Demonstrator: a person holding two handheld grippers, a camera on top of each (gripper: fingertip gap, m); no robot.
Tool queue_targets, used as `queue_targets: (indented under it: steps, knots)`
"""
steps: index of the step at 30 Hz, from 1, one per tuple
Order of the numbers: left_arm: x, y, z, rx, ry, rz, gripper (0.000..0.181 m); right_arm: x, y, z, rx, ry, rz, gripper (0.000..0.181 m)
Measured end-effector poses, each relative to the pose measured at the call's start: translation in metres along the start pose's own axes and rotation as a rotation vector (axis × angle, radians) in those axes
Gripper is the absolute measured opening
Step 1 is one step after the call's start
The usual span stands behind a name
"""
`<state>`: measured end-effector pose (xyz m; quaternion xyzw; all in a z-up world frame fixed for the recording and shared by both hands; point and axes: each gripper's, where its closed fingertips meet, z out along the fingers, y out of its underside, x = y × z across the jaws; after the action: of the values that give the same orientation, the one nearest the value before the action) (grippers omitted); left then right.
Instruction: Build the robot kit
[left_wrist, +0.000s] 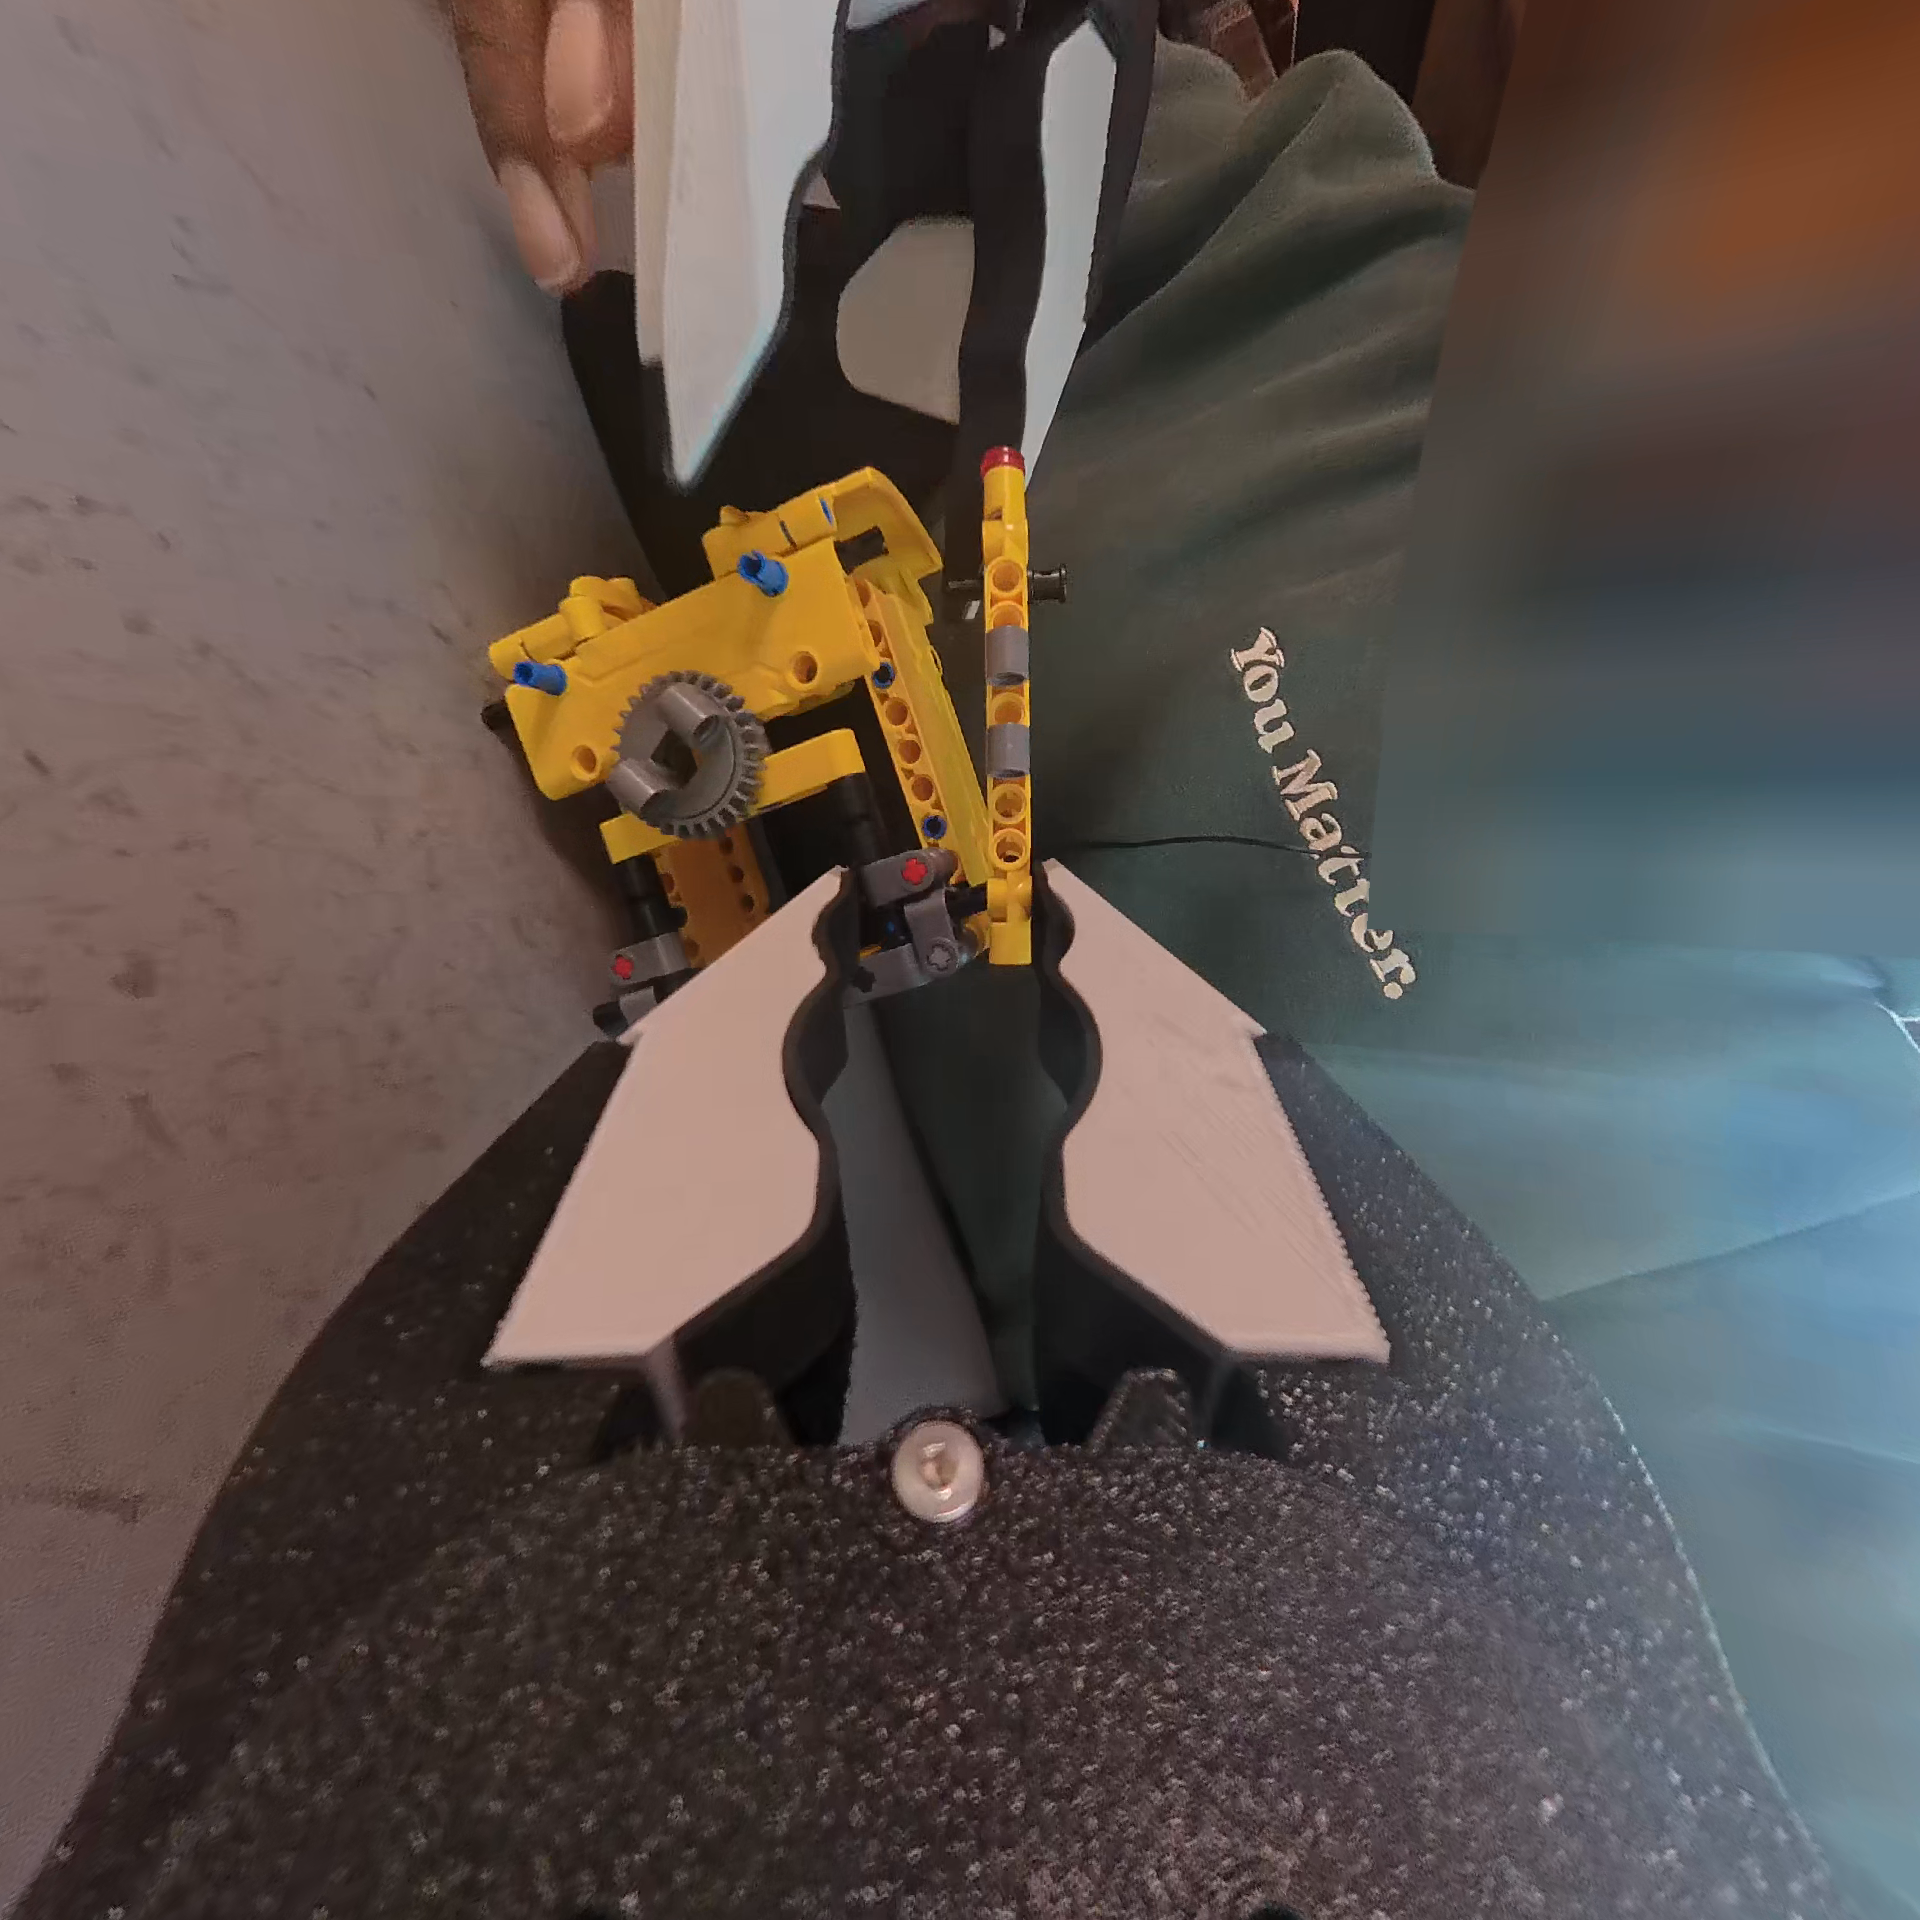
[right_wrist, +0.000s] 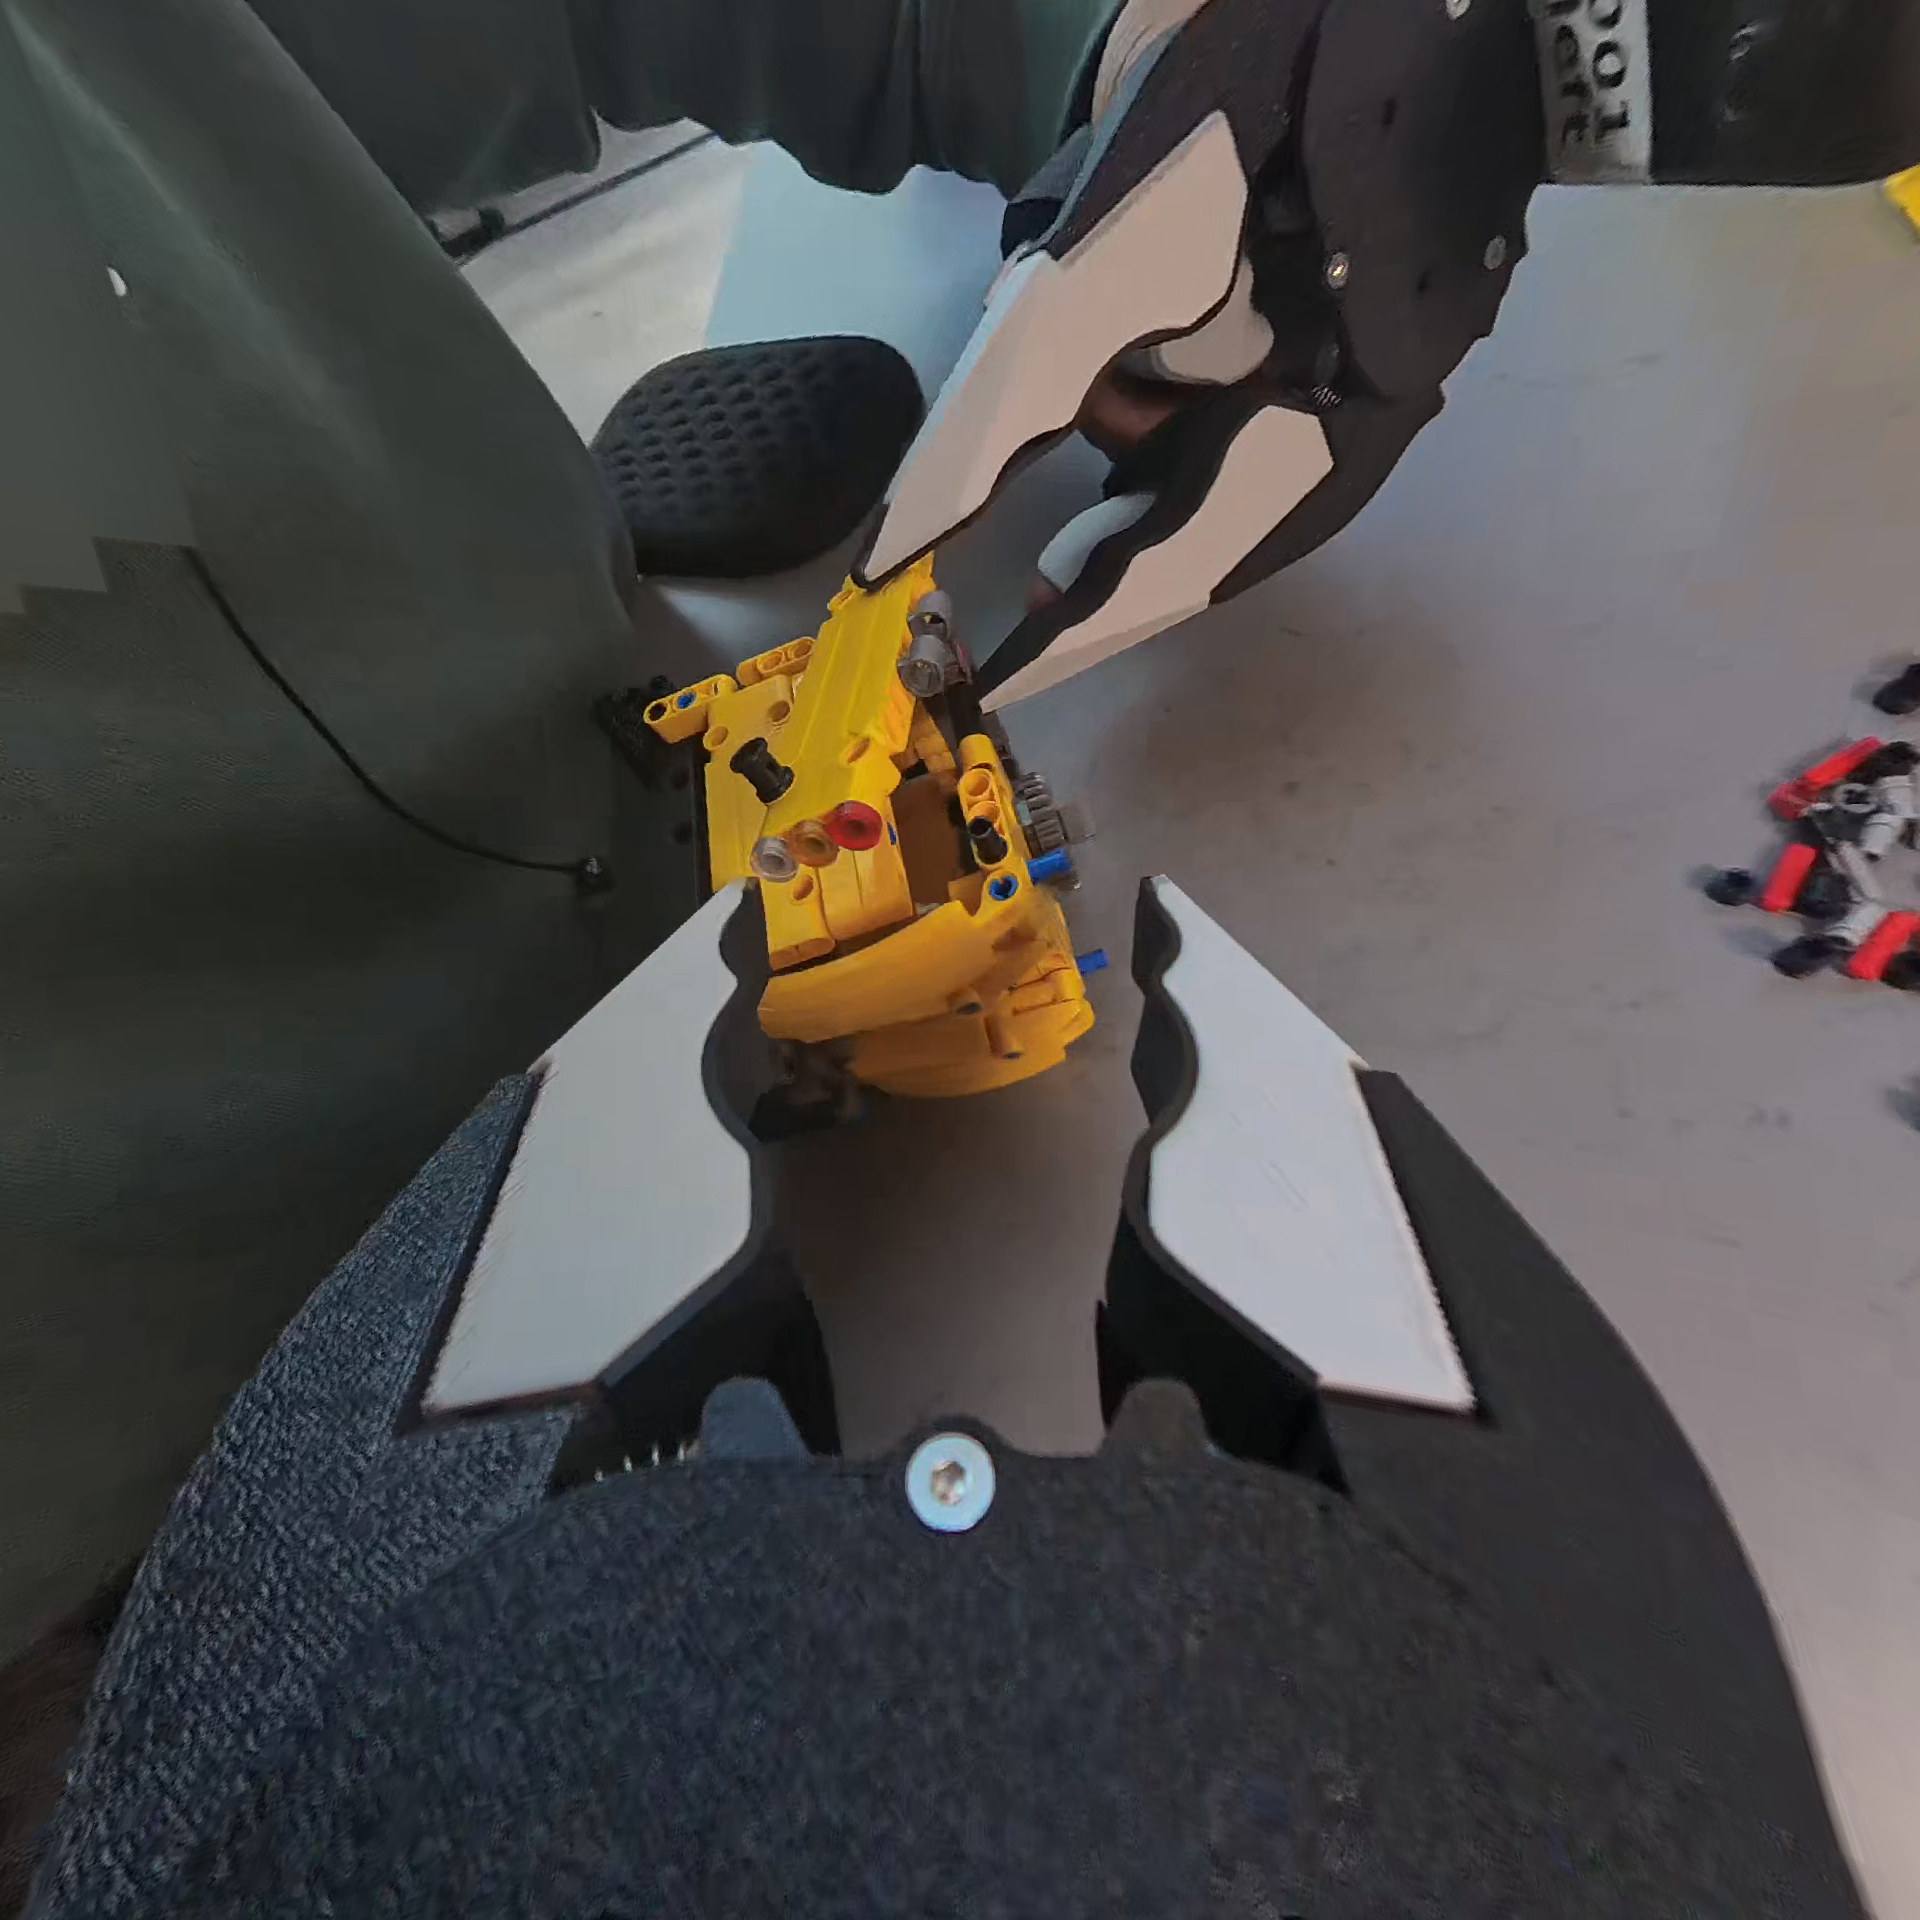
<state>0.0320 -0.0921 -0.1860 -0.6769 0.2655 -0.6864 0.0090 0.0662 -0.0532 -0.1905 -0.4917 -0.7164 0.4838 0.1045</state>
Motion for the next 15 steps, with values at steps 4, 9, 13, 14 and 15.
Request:
queue_targets:
  steps: [4,9,13,14,15]
  knots:
    - [0.000,-0.001,0.001,0.045,-0.013,-0.033,0.032,-0.007,0.005,0.009,0.019,-0.023,0.101,0.046]
    - [0.002,-0.001,0.002,0.141,-0.056,-0.072,0.030,-0.025,0.009,0.013,0.082,0.025,0.216,0.042]
    - [0.003,-0.001,0.006,0.172,-0.082,-0.070,0.029,-0.025,0.005,0.006,0.074,0.136,0.071,0.050]
    - [0.003,-0.001,0.005,0.180,-0.087,-0.071,0.028,-0.026,0.000,0.002,0.076,0.158,0.025,0.049]
    - [0.003,-0.002,0.005,0.187,-0.091,-0.072,0.028,-0.027,-0.005,-0.001,0.070,0.173,-0.019,0.047]
